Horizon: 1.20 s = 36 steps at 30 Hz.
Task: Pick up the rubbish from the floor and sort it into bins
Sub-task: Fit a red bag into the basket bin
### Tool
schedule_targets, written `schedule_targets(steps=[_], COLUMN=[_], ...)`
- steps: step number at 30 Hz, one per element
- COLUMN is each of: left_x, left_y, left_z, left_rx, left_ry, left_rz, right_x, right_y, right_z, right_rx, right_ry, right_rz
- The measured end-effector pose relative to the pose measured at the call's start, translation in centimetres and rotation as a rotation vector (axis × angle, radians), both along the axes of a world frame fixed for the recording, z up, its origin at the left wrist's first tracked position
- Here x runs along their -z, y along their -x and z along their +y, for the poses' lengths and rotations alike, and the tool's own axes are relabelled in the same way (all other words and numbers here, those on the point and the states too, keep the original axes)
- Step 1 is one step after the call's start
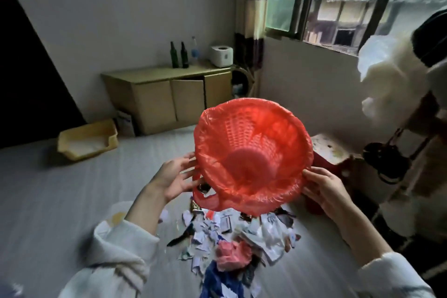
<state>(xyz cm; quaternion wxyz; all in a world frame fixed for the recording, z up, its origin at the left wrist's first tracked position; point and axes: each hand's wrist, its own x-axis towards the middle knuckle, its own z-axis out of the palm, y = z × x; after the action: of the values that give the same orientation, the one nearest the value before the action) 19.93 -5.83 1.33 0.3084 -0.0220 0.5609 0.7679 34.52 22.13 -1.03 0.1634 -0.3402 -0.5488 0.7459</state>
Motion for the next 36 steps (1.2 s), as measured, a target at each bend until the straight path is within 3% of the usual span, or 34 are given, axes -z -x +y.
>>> schedule_targets(steps=[9, 14, 25, 36], left_x=[0.6, 2.4, 3.4, 6.7], left_y=[13.3, 22.3, 46.6, 65.8], left_z=[-9.1, -14.2, -22.7, -16.9], left_rx=[-0.309, -0.391, -0.279, -0.113], left_ry=[0.024, 0.018, 0.096, 0.158], left_rz=[-0.037, -0.048, -0.047, -0.066], right_x=[0.3, 1.3, 3.8, 5.5], right_y=[23.0, 34.1, 55.4, 69.3], right_z=[-5.7, -10.4, -20.0, -15.6], right_rx=[-0.344, -0.428, -0.333, -0.144], right_ry=[-0.097, -0.115, -0.092, -0.084], right_rz=[-0.057, -0.081, -0.124, -0.15])
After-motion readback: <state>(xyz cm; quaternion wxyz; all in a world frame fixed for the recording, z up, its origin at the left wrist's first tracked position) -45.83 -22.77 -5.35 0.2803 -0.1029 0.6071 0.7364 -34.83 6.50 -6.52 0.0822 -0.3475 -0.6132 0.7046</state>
